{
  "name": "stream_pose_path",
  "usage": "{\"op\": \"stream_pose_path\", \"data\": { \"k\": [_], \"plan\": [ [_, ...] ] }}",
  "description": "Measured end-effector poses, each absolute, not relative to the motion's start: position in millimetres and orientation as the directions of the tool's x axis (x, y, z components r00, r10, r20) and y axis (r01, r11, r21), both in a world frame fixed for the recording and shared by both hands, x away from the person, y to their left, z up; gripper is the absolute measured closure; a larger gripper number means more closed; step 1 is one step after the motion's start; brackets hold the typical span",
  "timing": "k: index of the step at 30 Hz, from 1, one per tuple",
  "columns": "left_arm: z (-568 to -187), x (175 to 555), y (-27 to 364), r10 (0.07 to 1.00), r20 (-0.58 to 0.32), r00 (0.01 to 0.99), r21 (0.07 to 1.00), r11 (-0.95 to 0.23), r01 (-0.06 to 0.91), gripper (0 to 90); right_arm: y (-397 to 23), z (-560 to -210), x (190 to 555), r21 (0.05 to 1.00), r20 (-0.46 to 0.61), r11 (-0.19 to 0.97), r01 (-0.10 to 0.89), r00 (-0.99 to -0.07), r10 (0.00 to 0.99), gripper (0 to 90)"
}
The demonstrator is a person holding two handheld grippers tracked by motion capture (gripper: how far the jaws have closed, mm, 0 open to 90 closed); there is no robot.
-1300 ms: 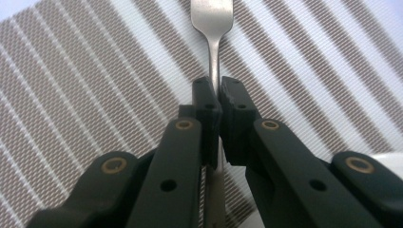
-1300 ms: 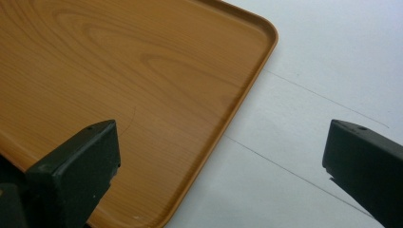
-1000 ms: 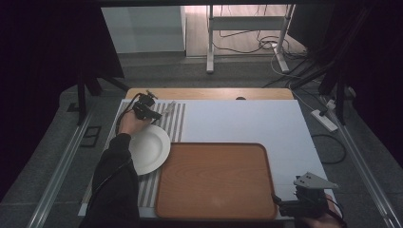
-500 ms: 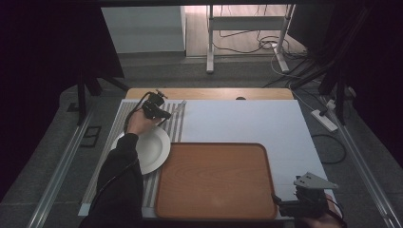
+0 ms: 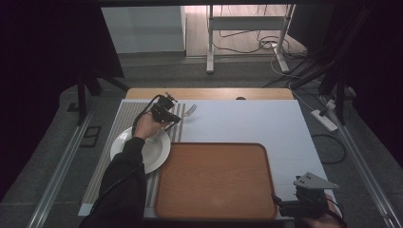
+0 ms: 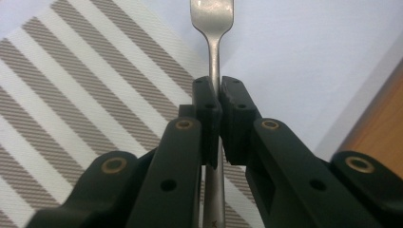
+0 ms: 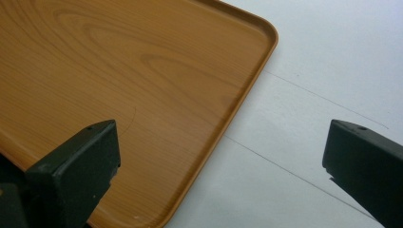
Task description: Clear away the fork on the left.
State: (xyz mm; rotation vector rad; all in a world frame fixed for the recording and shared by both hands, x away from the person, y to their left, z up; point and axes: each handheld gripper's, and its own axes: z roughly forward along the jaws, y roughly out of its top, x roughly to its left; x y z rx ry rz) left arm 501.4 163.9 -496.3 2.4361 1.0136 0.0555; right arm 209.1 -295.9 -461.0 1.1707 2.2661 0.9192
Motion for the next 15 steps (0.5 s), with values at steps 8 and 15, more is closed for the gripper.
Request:
{"op": "stream_pose_path", "data": {
  "k": [8, 15],
  "plan": [
    [-494, 489, 151, 0.651, -0.153, 0.743, 0.45, -0.624, 0.639, 86.2, -296, -461, 209, 0.72, -0.071, 0.428, 0.547, -0.555, 0.829, 0.0],
    [-490, 478, 134, 0.626, -0.15, 0.765, 0.447, -0.648, 0.617, 86.2, -295, -461, 209, 0.72, -0.074, 0.43, 0.545, -0.556, 0.828, 0.0]
  ]
}}
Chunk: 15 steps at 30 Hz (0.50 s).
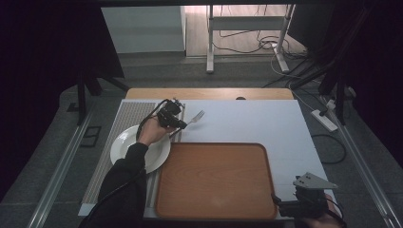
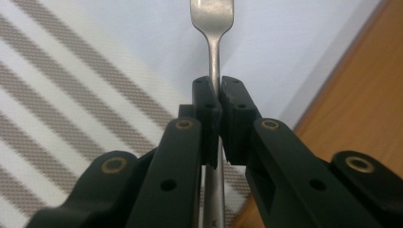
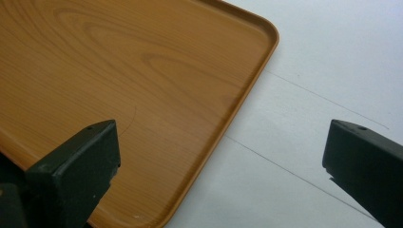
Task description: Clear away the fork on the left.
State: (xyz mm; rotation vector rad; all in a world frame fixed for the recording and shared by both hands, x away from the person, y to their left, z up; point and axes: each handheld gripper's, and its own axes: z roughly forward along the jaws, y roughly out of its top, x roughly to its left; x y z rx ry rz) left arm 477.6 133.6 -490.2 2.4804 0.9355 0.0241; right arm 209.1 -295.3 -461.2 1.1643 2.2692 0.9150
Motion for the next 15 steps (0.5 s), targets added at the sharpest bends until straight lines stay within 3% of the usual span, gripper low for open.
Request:
{"op": "stream_pose_path", "data": {
  "k": [15],
  "plan": [
    [-493, 441, 113, 0.62, -0.151, 0.77, 0.4, -0.674, 0.621, 86.1, -296, -461, 209, 0.722, -0.069, 0.428, 0.544, -0.558, 0.827, 0.0]
  ]
}}
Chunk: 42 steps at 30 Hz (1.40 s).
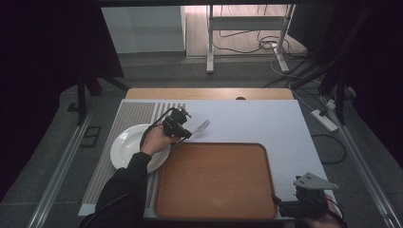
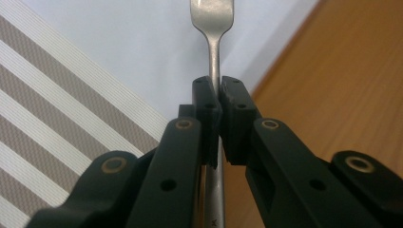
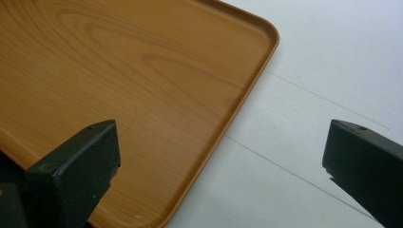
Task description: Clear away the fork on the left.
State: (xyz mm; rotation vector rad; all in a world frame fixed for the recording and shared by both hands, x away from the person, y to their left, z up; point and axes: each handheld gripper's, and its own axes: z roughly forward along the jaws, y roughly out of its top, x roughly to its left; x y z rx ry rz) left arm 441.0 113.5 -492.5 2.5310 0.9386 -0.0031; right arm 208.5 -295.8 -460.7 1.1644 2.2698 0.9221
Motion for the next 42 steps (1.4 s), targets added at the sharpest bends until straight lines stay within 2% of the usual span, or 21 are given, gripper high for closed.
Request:
{"op": "stream_pose_path", "data": {
  "k": [15, 23, 42],
  "plan": [
    [-490, 387, 97, 0.613, -0.174, 0.77, 0.385, -0.678, 0.627, 86.1, -295, -461, 208, 0.72, -0.068, 0.433, 0.542, -0.566, 0.821, 0.0],
    [-493, 358, 102, 0.619, -0.198, 0.76, 0.381, -0.665, 0.642, 86.1, -296, -460, 208, 0.723, -0.061, 0.429, 0.542, -0.568, 0.821, 0.0],
    [-501, 310, 99, 0.618, -0.224, 0.753, 0.365, -0.664, 0.653, 86.0, -296, -460, 207, 0.723, -0.061, 0.435, 0.536, -0.578, 0.814, 0.0]
  ]
}}
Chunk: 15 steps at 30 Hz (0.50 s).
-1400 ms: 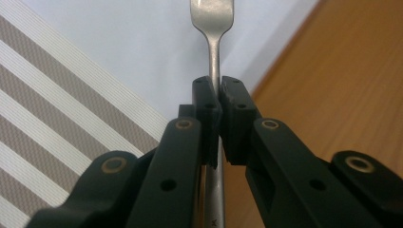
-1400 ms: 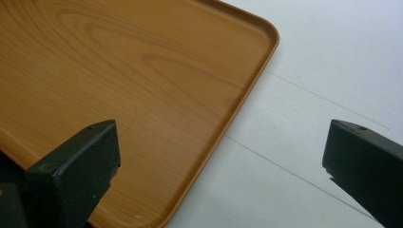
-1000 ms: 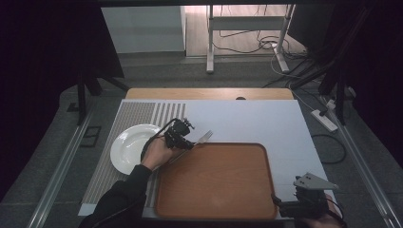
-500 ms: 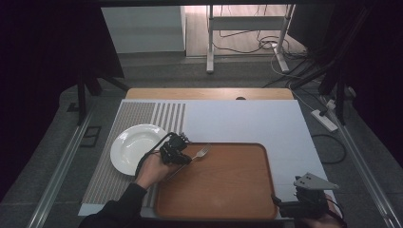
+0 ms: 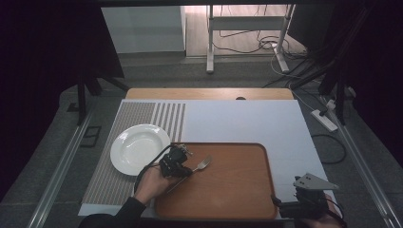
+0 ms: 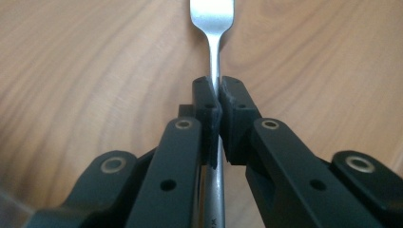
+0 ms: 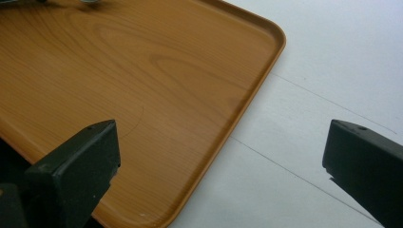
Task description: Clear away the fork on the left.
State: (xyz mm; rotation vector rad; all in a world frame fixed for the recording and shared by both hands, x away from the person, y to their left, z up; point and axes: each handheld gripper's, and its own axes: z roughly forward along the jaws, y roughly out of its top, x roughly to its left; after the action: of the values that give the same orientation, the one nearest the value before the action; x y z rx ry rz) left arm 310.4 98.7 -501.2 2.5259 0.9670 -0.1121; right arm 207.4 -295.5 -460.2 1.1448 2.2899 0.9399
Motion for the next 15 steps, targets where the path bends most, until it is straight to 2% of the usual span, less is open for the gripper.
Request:
{"op": "stream_pose_path", "data": {
  "k": [9, 15],
  "plan": [
    [-508, 294, 97, 0.619, -0.208, 0.757, 0.362, -0.67, 0.648, 85.5, -295, -460, 208, 0.719, -0.067, 0.443, 0.536, -0.58, 0.812, 0.0],
    [-503, 294, 102, 0.628, -0.208, 0.75, 0.43, -0.63, 0.647, 79.1, -295, -460, 208, 0.718, -0.066, 0.442, 0.537, -0.58, 0.812, 0.0]
  ]
}}
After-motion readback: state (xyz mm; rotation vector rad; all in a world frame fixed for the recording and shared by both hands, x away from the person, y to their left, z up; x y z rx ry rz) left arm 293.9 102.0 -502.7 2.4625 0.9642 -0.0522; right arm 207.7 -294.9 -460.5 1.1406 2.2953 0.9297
